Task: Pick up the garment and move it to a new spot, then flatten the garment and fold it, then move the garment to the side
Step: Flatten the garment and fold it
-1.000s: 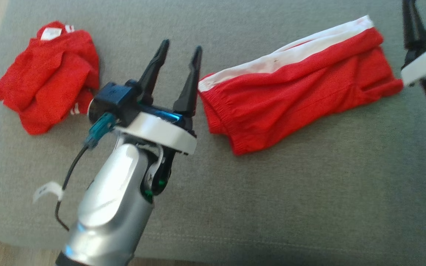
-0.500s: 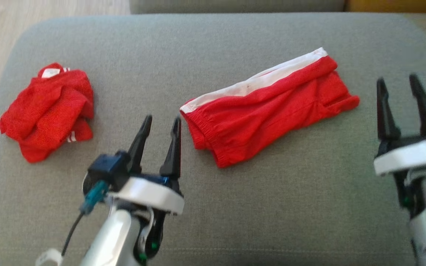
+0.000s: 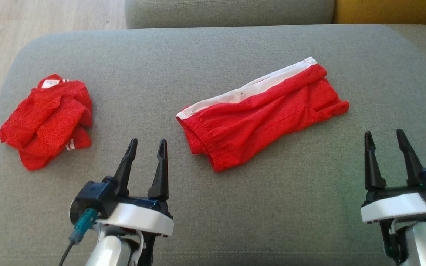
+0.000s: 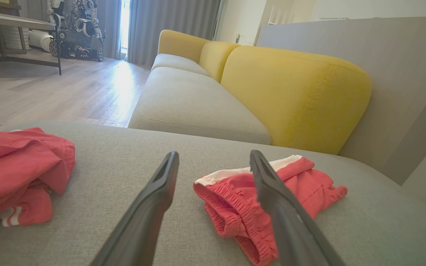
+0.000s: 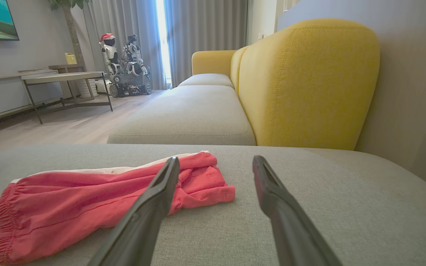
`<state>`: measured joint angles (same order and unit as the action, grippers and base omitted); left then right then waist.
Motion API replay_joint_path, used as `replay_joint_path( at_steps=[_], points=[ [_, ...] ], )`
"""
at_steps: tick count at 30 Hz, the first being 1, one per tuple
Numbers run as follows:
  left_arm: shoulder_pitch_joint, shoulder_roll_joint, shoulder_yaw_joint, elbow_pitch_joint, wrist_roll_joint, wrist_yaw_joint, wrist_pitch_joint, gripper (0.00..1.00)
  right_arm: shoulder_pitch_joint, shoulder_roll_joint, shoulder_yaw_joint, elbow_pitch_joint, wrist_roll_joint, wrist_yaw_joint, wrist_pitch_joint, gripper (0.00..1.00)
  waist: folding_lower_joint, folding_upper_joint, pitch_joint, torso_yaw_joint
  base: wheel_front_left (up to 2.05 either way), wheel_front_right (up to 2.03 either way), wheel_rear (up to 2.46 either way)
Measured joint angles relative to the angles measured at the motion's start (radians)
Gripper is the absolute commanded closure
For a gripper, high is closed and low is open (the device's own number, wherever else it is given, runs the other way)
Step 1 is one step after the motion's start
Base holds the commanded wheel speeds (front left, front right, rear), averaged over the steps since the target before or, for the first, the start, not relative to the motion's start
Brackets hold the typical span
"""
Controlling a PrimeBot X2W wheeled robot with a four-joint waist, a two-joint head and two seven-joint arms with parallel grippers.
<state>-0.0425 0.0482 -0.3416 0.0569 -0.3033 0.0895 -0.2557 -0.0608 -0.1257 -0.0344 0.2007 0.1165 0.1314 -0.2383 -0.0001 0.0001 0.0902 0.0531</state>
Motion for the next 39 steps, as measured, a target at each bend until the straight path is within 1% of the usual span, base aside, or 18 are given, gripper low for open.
replay_joint_path(
  at_steps=[5, 10, 12, 17, 20, 21, 23, 24, 31, 35, 39],
  points=[
    [0.001, 0.0, -0.006, -0.005, 0.003, 0.0, 0.0, 0.0, 0.011, 0.018, -0.01, -0.01, -0.003, 0.0, -0.001, 0.0, 0.0, 0.0, 0.001, 0.004, 0.0, 0.0, 0.0],
    [0.0, 0.0, -0.014, -0.006, 0.002, 0.009, 0.0, 0.0, 0.01, 0.018, -0.011, -0.016, -0.001, 0.0, 0.007, 0.0, 0.0, 0.0, 0.009, 0.012, 0.0, 0.0, 0.0],
    [-0.002, 0.0, -0.022, -0.008, 0.002, 0.016, 0.0, 0.0, 0.009, 0.02, -0.016, -0.013, 0.019, 0.0, 0.024, 0.0, 0.0, 0.0, 0.018, 0.015, 0.0, 0.0, 0.0],
    [-0.011, 0.0, -0.039, -0.014, 0.002, 0.017, 0.0, 0.0, -0.018, 0.043, -0.051, 0.027, 0.155, 0.0, 0.1, 0.0, 0.0, 0.0, 0.047, 0.029, 0.0, 0.0, 0.0],
    [-0.036, 0.0, -0.047, -0.016, 0.002, 0.018, 0.0, 0.0, -0.075, 0.063, -0.097, 0.071, 0.304, 0.0, 0.169, 0.0, 0.0, 0.0, 0.073, 0.04, 0.0, 0.0, 0.0],
    [-0.056, 0.0, -0.06, -0.023, 0.002, 0.025, 0.0, 0.0, -0.121, 0.066, -0.132, 0.101, 0.374, 0.0, 0.215, 0.0, 0.0, 0.0, 0.094, 0.048, 0.0, 0.0, 0.0],
    [-0.079, -0.001, -0.073, -0.024, 0.001, 0.026, 0.0, 0.0, -0.168, 0.066, -0.167, 0.137, 0.416, 0.0, 0.258, 0.0, 0.0, 0.0, 0.121, 0.057, 0.0, 0.0, 0.0],
    [-0.079, -0.001, -0.073, -0.024, 0.001, 0.026, 0.0, 0.0, -0.168, 0.066, -0.167, 0.137, 0.416, 0.0, 0.258, 0.0, 0.0, 0.0, 0.121, 0.057, 0.0, 0.0, 0.0],
    [-0.121, -0.001, -0.108, -0.025, -0.019, 0.041, 0.0, 0.0, -0.29, 0.07, -0.242, 0.244, 0.537, 0.0, 0.393, 0.0, 0.0001, 0.0, 0.199, 0.1, 0.0, 0.0, 0.0],
    [-0.144, -0.001, -0.133, -0.026, -0.025, 0.044, 0.0, 0.0, -0.343, 0.069, -0.27, 0.275, 0.577, 0.0, 0.457, 0.0, 0.0001, 0.0, 0.23, 0.127, 0.0, 0.0, 0.0],
    [-0.154, -0.001, -0.148, -0.031, -0.025, 0.052, 0.0, 0.0, -0.396, 0.053, -0.299, 0.298, 0.599, 0.0, 0.498, 0.0, 0.0001, 0.0, 0.251, 0.151, 0.0, 0.0, 0.0]
  ],
)
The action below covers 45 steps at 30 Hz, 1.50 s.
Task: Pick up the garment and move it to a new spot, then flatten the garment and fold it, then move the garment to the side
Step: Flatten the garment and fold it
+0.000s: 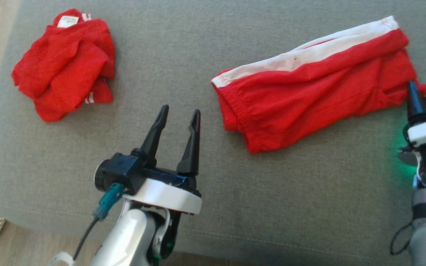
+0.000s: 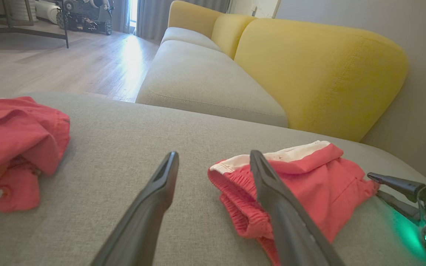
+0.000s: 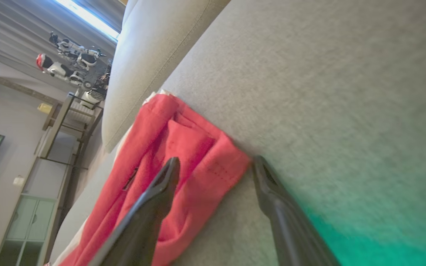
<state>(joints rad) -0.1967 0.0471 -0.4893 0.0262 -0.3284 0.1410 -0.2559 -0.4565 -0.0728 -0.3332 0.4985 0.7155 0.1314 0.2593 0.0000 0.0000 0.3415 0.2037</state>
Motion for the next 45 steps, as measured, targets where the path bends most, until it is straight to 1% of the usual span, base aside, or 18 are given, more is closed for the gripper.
replay_joint_path(
  at_steps=[7, 16, 17, 18, 20, 24, 26, 30, 32, 36, 40, 41, 42, 45],
  points=[
    [-0.016, 0.0, -0.024, -0.006, -0.01, 0.009, 0.0, 0.0, -0.065, -0.015, -0.009, 0.029, 0.004, 0.0, 0.061, 0.0, 0.0, 0.0, 0.018, 0.034, 0.0, 0.0, 0.0],
    [-0.016, 0.0, -0.045, -0.009, -0.014, 0.017, 0.0, 0.0, -0.124, -0.021, -0.01, 0.085, -0.071, 0.0, 0.088, 0.0, 0.0, 0.0, 0.018, 0.058, 0.0, 0.0, 0.0],
    [-0.016, 0.0, -0.046, -0.011, -0.018, 0.017, 0.0, 0.0, -0.133, -0.021, -0.014, 0.092, -0.078, 0.0, 0.089, 0.53, 0.0, 0.0, 0.02, 0.059, 0.0, 0.0, 0.0],
    [-0.016, 0.0, -0.046, -0.012, -0.019, 0.017, 0.0, 0.0, -0.14, -0.022, -0.019, 0.096, -0.088, 0.0, 0.088, 1.0, 0.0, 0.0, 0.021, 0.061, 0.0, 0.0, 0.0],
    [-0.016, 0.0, -0.047, -0.013, -0.021, 0.018, 0.0, 0.0, -0.154, -0.022, -0.03, 0.105, -0.109, 0.0, 0.082, 1.0, 0.0, 0.0, 0.02, 0.063, 0.0, 0.0, 0.0],
    [-0.017, 0.0, -0.047, -0.013, -0.026, 0.019, 0.0, 0.0, -0.169, -0.017, -0.044, 0.122, -0.111, 0.0, 0.042, 1.0, 0.0, 0.0, 0.015, 0.064, 0.0, 0.0, 0.0],
    [-0.017, 0.0, -0.047, -0.013, -0.026, 0.021, 0.0, 0.0, -0.168, -0.009, -0.046, 0.119, -0.114, 0.0, 0.011, 1.0, 0.0, 0.0, 0.011, 0.061, 0.0, 0.0, 0.0],
    [-0.016, 0.0, -0.044, -0.008, -0.026, 0.023, 0.0, 0.0, -0.162, 0.002, -0.079, 0.121, -0.122, 0.0, -0.066, 1.0, 0.0, 0.0, -0.002, 0.052, 0.0, 0.0, 0.0],
    [-0.015, 0.0, -0.041, -0.004, -0.026, 0.023, 0.0, 0.0, -0.149, 0.001, -0.1, 0.12, -0.146, 0.0, -0.109, 1.0, 0.0, 0.0, -0.01, 0.045, 0.0, 0.0, 0.0],
    [-0.014, 0.0, -0.028, 0.002, -0.016, 0.017, 0.0, 0.0, -0.09, 0.002, -0.162, 0.123, -0.209, 0.0, -0.187, 1.0, 0.0001, 0.0, -0.03, 0.025, 0.0, 0.0, 0.0],
    [-0.013, 0.0, -0.015, 0.002, -0.015, 0.016, 0.0, 0.0, -0.064, 0.003, -0.282, 0.132, -0.296, 0.0, -0.246, 1.0, 0.0, 0.0, -0.046, 0.0, 0.0, 0.0, 0.0],
    [-0.012, 0.0, -0.015, 0.002, -0.015, 0.016, 0.0, 0.0, -0.062, 0.004, -0.314, 0.132, -0.319, 0.0, -0.258, 1.0, 0.0, 0.0, -0.05, -0.005, 0.0, 0.0, 0.0],
    [-0.012, 0.0, -0.015, 0.002, -0.015, 0.016, 0.0, 0.0, -0.062, 0.004, -0.314, 0.132, -0.319, 0.0, -0.258, 1.0, 0.0, 0.0, -0.05, -0.005, 0.0, 0.0, 0.0],
    [-0.008, 0.0, -0.013, 0.008, -0.007, 0.008, 0.0, 0.0, -0.062, 0.009, -0.374, 0.134, -0.375, 0.0, -0.276, 1.0, 0.0, 0.0, -0.06, -0.023, 0.0, 0.0, 0.0]
  ],
)
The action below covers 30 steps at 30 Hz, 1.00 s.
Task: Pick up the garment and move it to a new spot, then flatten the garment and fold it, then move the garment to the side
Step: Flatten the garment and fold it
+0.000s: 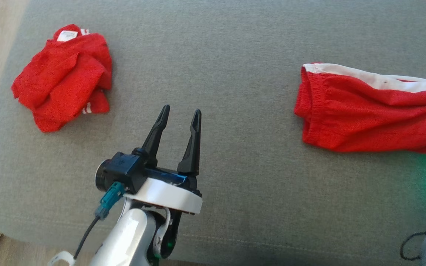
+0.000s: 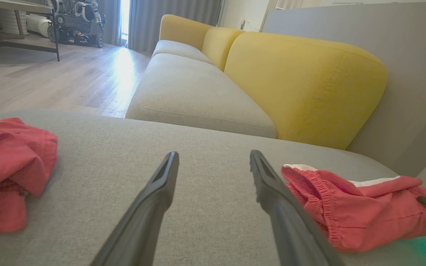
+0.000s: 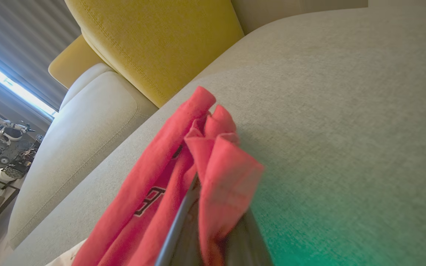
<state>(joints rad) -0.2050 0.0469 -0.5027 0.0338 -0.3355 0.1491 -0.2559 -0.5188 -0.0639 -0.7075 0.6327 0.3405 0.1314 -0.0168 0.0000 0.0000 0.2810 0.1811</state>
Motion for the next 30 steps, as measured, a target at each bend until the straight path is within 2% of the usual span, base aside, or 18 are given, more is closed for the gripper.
replay_joint_path(
  at_steps=[3, 6, 14, 23, 30],
  points=[
    [0.001, 0.0, 0.0, 0.002, 0.0, -0.002, 0.0, 0.0, -0.001, 0.012, -0.003, 0.009, -0.019, 0.0, 0.001, 1.0, 0.0, 0.0, -0.007, -0.018, 0.0, 0.0, 0.0],
    [0.001, 0.0, -0.002, 0.004, 0.0, -0.009, 0.0, 0.0, -0.002, 0.017, 0.038, 0.01, -0.025, 0.0, -0.006, 1.0, 0.0, 0.0, -0.015, -0.027, 0.0, 0.0, 0.0],
    [0.003, 0.0, -0.002, 0.014, 0.0, -0.01, 0.0, 0.0, 0.005, 0.017, 0.357, -0.07, 0.122, 0.0, -0.073, 1.0, 0.0, 0.0, -0.041, -0.031, 0.0, 0.0, 0.0],
    [0.038, 0.0, -0.003, 0.026, 0.0, -0.017, 0.0, 0.0, 0.148, 0.016, 0.678, -0.22, 0.297, 0.0, -0.098, 1.0, 0.0, 0.0, -0.073, -0.011, 0.0, 0.0, 0.0],
    [0.039, 0.0, -0.002, 0.024, -0.001, -0.012, 0.0, 0.0, 0.166, 0.015, 0.792, -0.224, 0.296, 0.0, -0.094, 1.0, 0.0, 0.0, -0.072, 0.005, 0.0, 0.0, 0.0]
  ],
)
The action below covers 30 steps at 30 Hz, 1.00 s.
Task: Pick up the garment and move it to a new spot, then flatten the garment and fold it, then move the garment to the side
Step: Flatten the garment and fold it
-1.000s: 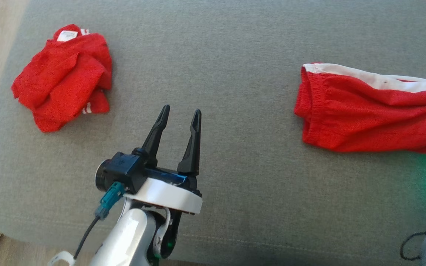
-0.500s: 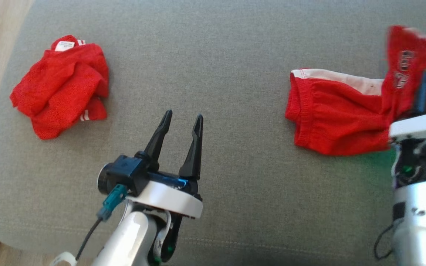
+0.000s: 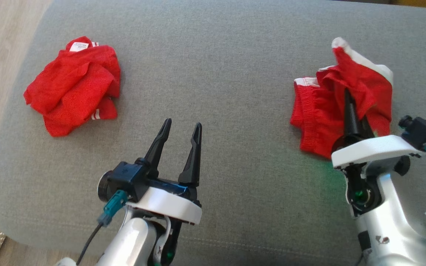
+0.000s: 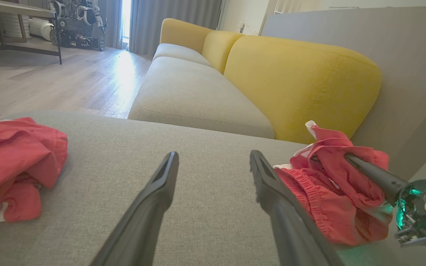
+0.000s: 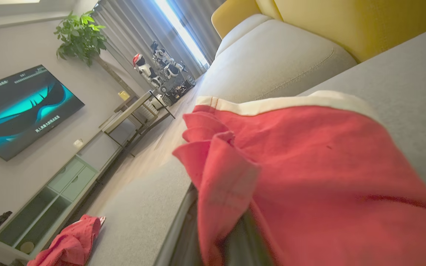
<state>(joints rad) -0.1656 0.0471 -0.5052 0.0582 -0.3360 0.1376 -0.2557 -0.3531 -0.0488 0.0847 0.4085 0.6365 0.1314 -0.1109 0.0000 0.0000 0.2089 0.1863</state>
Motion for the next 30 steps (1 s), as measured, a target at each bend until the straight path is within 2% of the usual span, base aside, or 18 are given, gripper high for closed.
replay_joint_path(
  at_steps=[12, 13, 14, 23, 30],
  points=[
    [0.0, 0.0, -0.007, -0.005, -0.003, 0.003, 0.0, 0.0, -0.002, -0.003, 0.122, 0.052, -0.014, 0.0, 0.06, 1.0, 0.0, 0.0, 0.021, 0.023, 0.0, 0.0, 0.0],
    [0.0, 0.0, -0.007, -0.004, -0.003, 0.003, 0.0, 0.0, -0.002, -0.009, 0.136, 0.067, -0.024, 0.0, 0.071, 0.61, 0.0, 0.0, 0.022, 0.024, 0.0, 0.0, 0.0],
    [0.0, 0.0, -0.008, -0.004, -0.003, 0.003, 0.0, 0.0, -0.002, -0.015, 0.143, 0.077, -0.034, 0.0, 0.076, 0.0, 0.0, 0.0, 0.023, 0.026, 0.0, 0.0, 0.0],
    [0.0, 0.0, -0.007, 0.002, -0.003, 0.012, 0.0, 0.0, -0.003, -0.03, 0.238, 0.072, 0.005, 0.0, 0.104, 0.0, 0.0, 0.0, 0.019, 0.022, 0.0, 0.0, 0.0],
    [0.0, 0.0, -0.008, 0.002, -0.003, 0.012, 0.0, 0.0, -0.003, -0.054, 0.254, 0.105, 0.053, 0.0, 0.152, 0.0, 0.0, 0.0, 0.022, 0.013, 0.0, 0.0, 0.0]
  ],
)
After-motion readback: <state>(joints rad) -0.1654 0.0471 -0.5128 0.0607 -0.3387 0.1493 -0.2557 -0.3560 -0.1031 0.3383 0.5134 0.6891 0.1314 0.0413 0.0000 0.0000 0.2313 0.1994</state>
